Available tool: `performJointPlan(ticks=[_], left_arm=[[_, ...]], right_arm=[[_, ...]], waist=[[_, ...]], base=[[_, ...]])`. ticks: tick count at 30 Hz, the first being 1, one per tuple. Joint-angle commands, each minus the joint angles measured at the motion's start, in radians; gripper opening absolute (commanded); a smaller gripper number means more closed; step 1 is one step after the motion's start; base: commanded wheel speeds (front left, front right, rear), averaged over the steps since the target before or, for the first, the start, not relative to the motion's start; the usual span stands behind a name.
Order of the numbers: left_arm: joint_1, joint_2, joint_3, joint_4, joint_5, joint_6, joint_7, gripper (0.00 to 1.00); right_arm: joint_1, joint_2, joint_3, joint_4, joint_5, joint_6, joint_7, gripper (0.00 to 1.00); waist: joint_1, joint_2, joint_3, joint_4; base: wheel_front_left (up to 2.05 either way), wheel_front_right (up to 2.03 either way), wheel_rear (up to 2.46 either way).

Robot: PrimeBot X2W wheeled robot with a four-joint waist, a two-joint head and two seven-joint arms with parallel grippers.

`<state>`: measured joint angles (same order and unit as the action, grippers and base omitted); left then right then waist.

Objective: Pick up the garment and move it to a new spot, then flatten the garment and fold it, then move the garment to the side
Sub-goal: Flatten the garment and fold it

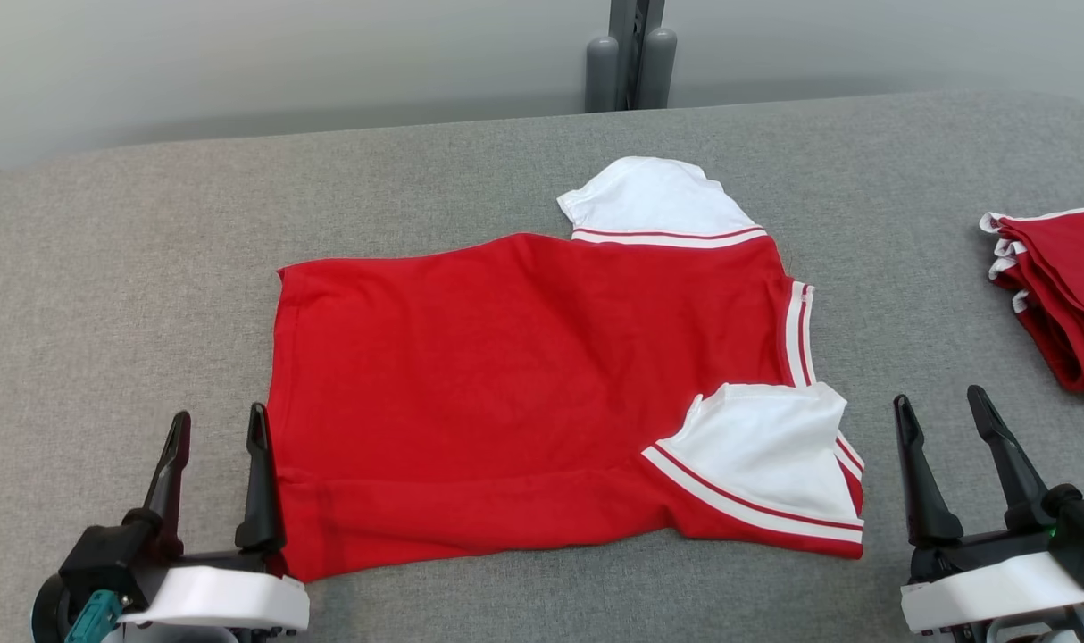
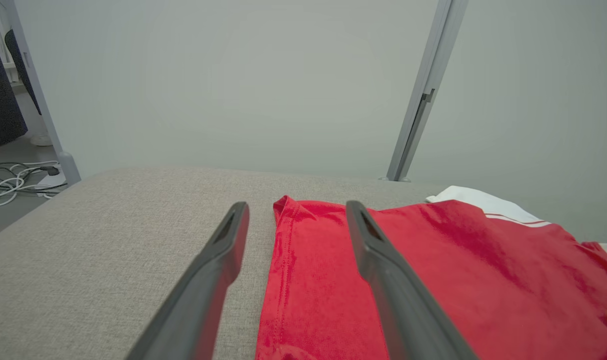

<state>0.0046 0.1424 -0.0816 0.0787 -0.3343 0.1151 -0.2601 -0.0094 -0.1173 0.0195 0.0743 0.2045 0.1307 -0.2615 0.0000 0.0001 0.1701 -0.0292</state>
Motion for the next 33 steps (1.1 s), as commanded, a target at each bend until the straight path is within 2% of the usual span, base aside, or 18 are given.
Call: performJointPlan(ticks=[1,10,22,33], left_arm=[[0.007,0.005,0.005,0.004,0.01,-0.003,-0.004,1.0],[0.015,0.004,0.009,0.042,0.009,-0.017,-0.005,1.0],[0.035,-0.043,0.031,0.25,-0.047,-0.062,-0.006,1.0],[0.016,-0.067,0.038,0.386,-0.1,-0.118,0.002,1.0]], right_arm=[[0.004,-0.001,-0.003,-0.002,0.0,0.0,-0.004,1.0],[0.009,0.006,0.003,0.021,0.006,0.0,0.009,1.0],[0.034,0.033,0.041,0.261,0.056,0.0,0.006,1.0],[-0.029,0.035,0.105,0.386,0.102,0.0,0.0,1.0]], waist=[[0.0,-0.0001,-0.001,0.0],[0.0,-0.0001,0.001,0.005],[0.0,-0.0001,0.035,0.019],[0.0,-0.0001,0.045,0.026]], base=[[0.0,0.0,0.0],[0.0,0.0,0.0],[0.0,0.0,0.0],[0.0,0.0,0.0]])
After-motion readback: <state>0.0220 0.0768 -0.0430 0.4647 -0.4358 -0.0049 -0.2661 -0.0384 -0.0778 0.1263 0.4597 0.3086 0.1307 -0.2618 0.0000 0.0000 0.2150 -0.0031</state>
